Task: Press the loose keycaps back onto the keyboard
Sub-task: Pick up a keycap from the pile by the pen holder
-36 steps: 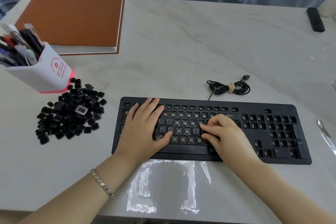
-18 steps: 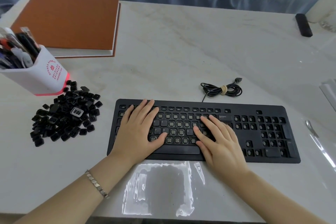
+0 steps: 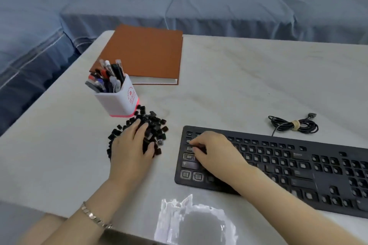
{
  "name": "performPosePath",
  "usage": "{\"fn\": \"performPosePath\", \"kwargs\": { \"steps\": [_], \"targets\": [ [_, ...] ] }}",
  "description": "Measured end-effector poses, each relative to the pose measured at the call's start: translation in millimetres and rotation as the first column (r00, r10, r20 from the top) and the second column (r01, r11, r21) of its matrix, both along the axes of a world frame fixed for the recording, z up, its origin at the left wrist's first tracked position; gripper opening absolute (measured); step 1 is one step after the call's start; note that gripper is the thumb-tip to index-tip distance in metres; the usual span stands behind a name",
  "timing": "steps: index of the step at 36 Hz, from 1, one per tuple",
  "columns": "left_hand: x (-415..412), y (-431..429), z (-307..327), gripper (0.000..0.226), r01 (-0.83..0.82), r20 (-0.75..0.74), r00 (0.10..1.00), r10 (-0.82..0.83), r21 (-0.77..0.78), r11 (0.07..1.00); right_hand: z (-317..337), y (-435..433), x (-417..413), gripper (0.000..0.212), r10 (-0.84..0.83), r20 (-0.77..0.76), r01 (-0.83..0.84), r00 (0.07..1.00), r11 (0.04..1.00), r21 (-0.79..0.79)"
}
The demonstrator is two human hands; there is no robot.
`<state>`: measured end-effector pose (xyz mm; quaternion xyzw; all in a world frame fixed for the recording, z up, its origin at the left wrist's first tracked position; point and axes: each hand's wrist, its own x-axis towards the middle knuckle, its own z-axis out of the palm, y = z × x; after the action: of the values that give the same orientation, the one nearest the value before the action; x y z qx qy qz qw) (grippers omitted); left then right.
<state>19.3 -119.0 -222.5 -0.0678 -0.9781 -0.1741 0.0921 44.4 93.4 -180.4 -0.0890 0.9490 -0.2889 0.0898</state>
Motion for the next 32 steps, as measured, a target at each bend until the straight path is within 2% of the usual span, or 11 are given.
{"fn": "performPosePath", "kwargs": {
  "steps": [3, 6, 10, 16, 22, 25, 28, 30, 32],
  "targets": [
    [-0.8, -27.5, 1.5, 0.048, -0.131, 0.051, 0.99, 0.132, -0.029, 0.991, -1.3, -34.9, -19.3, 0.033, 0.053, 0.021, -0.053, 0.998, 0.998, -0.025],
    [-3.5, -39.3, -0.9, 0.047, -0.181, 0.125, 0.976, 0.178, 0.011, 0.983, -4.8, -63.9, -36.6, 0.038, 0.076, 0.02, -0.076, 0.997, 0.997, -0.034],
    [-9.4, -40.7, -7.0, 0.043, -0.157, 0.154, 0.978, 0.143, 0.08, 0.984, -12.1, -92.7, -55.7, 0.043, 0.1, 0.029, -0.1, 0.995, 0.995, 0.006],
    [-14.2, -42.5, -12.1, 0.029, -0.115, 0.124, 0.988, 0.092, 0.195, 0.974, -23.8, -116.0, -71.2, 0.039, 0.14, 0.09, -0.155, 0.986, 0.97, 0.186],
    [-16.9, -45.7, -11.0, 0.015, -0.071, 0.092, 0.994, 0.051, 0.226, 0.971, -31.1, -113.9, -73.6, 0.032, 0.165, 0.072, -0.176, 0.984, 0.962, 0.206],
    [-17.3, -47.1, -9.9, 0.01, -0.057, 0.054, 0.997, 0.046, 0.234, 0.971, -29.6, -106.1, -70.8, 0.03, 0.111, 0.033, -0.113, 0.993, 0.992, 0.06],
    [-17.4, -45.3, -4.1, 0.007, -0.098, 0.024, 0.995, 0.096, 0.35, 0.931, -24.7, -96.1, -66.4, 0.023, -0.036, -0.01, 0.034, 0.999, 0.983, -0.182],
    [-17.2, -40.7, 5.2, 0.011, -0.162, 0.055, 0.986, 0.156, 0.513, 0.843, -21.1, -90.4, -63.4, 0.019, -0.153, 0.099, 0.179, 0.983, 0.916, -0.358],
    [-17.8, -32.5, 15.5, 0.017, -0.257, 0.158, 0.966, 0.206, 0.695, 0.672, -17.4, -83.9, -60.4, 0.014, -0.176, 0.31, 0.33, 0.934, 0.755, -0.566]
  ]
}}
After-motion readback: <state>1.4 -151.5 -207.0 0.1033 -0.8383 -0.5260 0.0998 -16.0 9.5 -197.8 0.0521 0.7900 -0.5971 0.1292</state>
